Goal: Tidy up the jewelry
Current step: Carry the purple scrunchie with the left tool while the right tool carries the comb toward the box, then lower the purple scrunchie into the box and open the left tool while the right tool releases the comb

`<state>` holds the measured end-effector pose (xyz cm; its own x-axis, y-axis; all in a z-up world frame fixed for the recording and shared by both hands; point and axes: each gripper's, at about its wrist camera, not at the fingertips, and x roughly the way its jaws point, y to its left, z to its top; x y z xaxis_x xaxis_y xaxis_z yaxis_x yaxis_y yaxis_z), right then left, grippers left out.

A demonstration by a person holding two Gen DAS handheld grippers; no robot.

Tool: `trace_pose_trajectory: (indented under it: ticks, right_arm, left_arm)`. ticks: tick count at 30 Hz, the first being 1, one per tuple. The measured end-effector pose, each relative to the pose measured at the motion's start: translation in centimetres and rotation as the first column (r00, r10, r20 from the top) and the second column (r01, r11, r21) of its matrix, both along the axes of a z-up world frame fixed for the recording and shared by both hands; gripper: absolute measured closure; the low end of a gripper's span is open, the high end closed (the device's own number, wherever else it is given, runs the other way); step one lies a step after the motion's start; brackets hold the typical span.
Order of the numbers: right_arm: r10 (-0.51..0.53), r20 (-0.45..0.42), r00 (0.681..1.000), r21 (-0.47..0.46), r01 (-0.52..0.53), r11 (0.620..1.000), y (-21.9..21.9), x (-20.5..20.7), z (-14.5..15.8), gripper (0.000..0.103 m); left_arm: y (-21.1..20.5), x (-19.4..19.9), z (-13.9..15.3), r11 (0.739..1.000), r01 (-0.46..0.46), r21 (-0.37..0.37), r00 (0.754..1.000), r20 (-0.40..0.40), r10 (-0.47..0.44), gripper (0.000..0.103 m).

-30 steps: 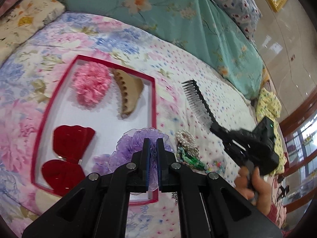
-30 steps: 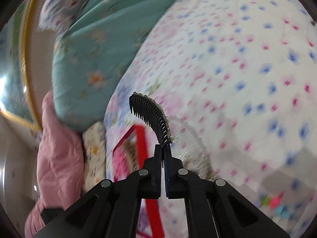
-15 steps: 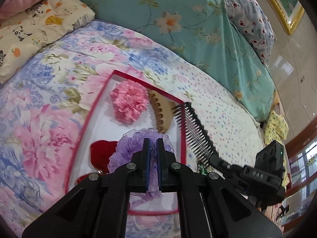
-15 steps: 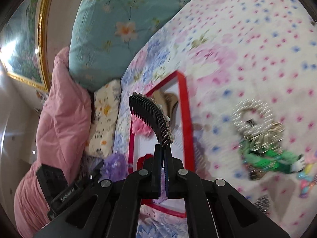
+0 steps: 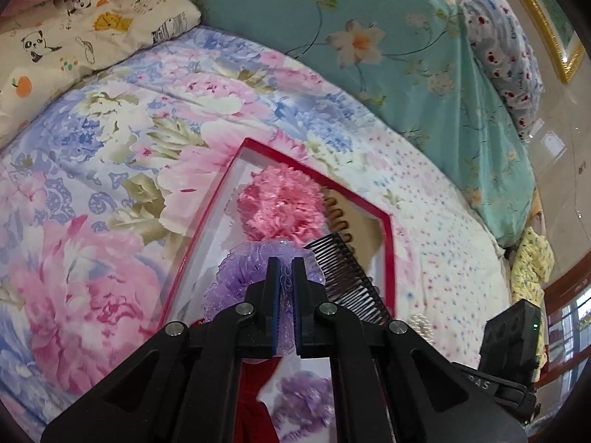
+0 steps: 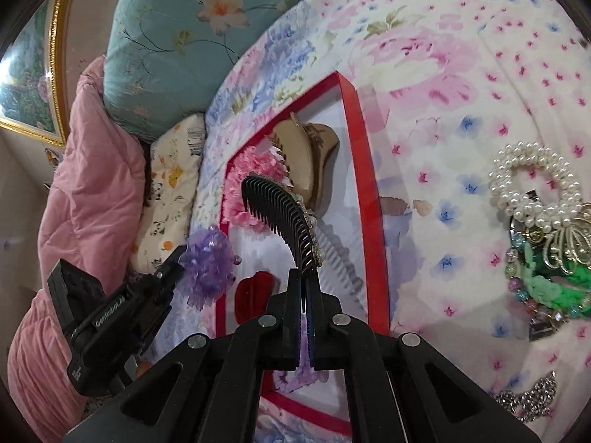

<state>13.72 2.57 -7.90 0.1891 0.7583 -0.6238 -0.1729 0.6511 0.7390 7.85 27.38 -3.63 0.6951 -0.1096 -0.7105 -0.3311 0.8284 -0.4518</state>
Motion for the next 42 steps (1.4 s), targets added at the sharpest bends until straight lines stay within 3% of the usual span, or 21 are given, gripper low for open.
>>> trace_pose_trajectory:
  ticks: [9,25,32,38,42]
  right_arm:
    - [0.016,-0.011,1.000,-0.032,-0.017,0.999,0.9,0.4,-0.6,0.101]
    - [0.022,0.008,1.000,-0.075,-0.021,0.997,1.0,0.4,-0.6,0.096]
    - [0.023,0.021,1.000,-0.092,-0.021,0.996,1.0,0.4,-0.3,0.094]
    - [0.030,0.021,0.999,-0.086,-0.028,0.996,0.8,0.4,0.0,0.086]
    - [0.027,0.049,0.998,-0.089,-0.023,0.996,0.5,0.1,1.0,0.071]
  left_arm:
    - [-0.5,0.9,-1.9,1.000,0.024,0.012,0.998,-0.051,-0.023,0.099]
    - [-1.2,1.1,-2.0,0.999,0.048,0.026,0.996,-0.078,-0.046,0.097]
    - [-1.5,0.8,-1.9,0.998,0.045,0.036,0.995,-0.090,-0.042,0.066]
    - [-1.5,0.2,-1.5,0.999,0.042,0.030,0.995,-0.090,-0.039,0.054]
    - [-1.6,-0.4,-0.8,0.999,0.046,0.028,0.996,-0.078,-0.043,0.049]
